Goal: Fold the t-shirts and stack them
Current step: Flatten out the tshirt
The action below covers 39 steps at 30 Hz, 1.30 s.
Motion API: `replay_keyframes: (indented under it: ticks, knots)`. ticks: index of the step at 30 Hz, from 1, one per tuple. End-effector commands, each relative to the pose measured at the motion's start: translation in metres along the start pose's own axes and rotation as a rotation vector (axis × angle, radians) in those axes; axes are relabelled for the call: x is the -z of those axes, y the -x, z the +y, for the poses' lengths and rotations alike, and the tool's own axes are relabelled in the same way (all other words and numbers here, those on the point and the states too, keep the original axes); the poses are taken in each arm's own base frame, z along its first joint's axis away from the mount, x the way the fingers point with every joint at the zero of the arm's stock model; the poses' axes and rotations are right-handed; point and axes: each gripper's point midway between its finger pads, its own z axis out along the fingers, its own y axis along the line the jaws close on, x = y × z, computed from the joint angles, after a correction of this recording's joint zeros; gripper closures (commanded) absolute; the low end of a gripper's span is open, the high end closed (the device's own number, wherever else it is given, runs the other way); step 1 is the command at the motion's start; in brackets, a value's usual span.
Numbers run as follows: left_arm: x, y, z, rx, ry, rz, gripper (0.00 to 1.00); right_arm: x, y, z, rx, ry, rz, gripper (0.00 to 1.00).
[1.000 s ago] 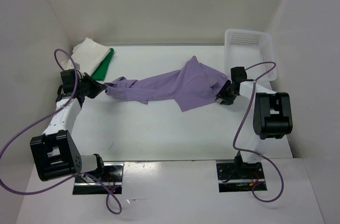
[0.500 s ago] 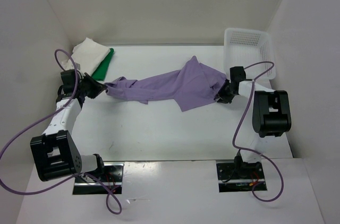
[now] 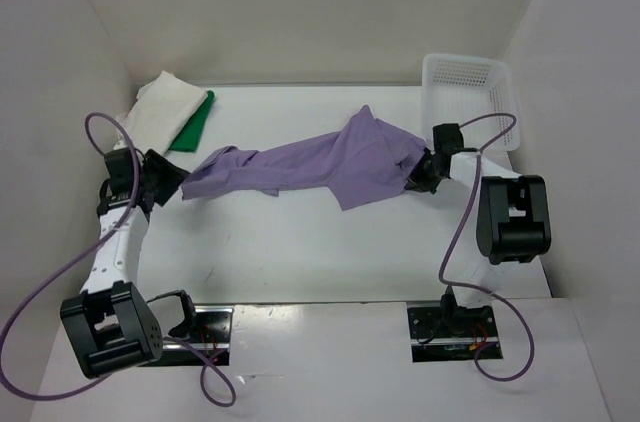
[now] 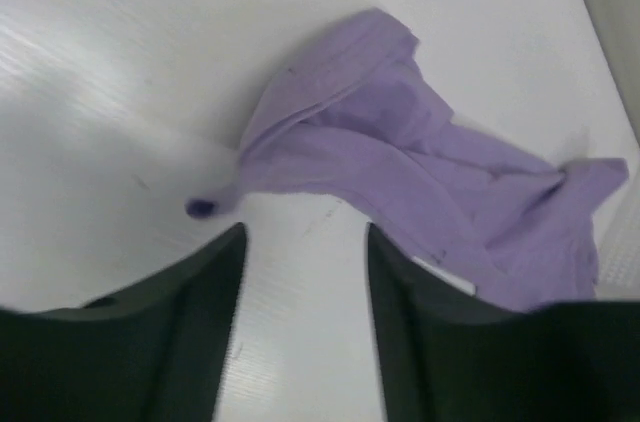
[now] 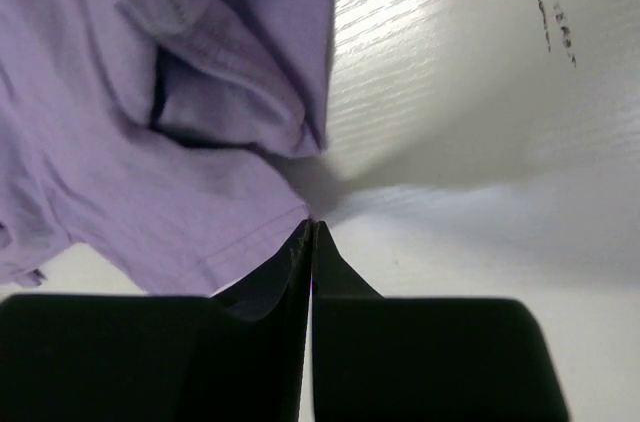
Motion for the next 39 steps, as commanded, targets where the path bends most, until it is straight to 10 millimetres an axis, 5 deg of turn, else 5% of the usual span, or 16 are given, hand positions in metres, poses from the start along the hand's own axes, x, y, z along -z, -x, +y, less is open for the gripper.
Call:
replay_keyframes:
  ticks: [1, 4, 9, 14, 15, 19, 22, 29, 39]
  knots:
    - [0.015, 0.011, 0.029, 0.041, 0.129, -0.085, 0.35, 0.024, -0.002, 0.008, 0.041, 0.032, -0.028, 0.98]
    - [0.018, 0.014, 0.04, 0.066, 0.164, -0.105, 0.13, 0.032, -0.009, 0.006, 0.065, 0.042, -0.026, 0.98]
    - [0.014, -0.016, 0.054, 0.106, 0.167, -0.047, 0.0, 0.032, -0.016, 0.008, 0.073, 0.068, 0.004, 0.98]
    - [0.004, -0.049, 0.063, 0.213, 0.129, 0.004, 0.0, 0.032, -0.016, 0.01, 0.094, 0.082, 0.003, 0.98]
    - [-0.002, -0.048, 0.063, 0.25, 0.121, -0.007, 0.02, 0.029, -0.017, 0.009, 0.091, 0.076, 0.011, 0.98]
    - [-0.017, -0.054, 0.063, 0.373, 0.094, 0.002, 0.41, 0.03, -0.017, 0.016, 0.096, 0.115, 0.015, 0.98]
    - [-0.023, -0.046, 0.066, 0.442, 0.114, -0.039, 0.48, 0.03, -0.017, 0.016, 0.096, 0.115, 0.015, 0.98]
    - [-0.036, -0.03, 0.071, 0.579, 0.141, -0.116, 0.51, 0.031, -0.017, 0.02, 0.099, 0.135, 0.018, 0.97]
    - [-0.063, -0.035, 0.088, 0.612, 0.217, -0.086, 0.51, 0.031, -0.017, 0.022, 0.101, 0.148, 0.016, 0.97]
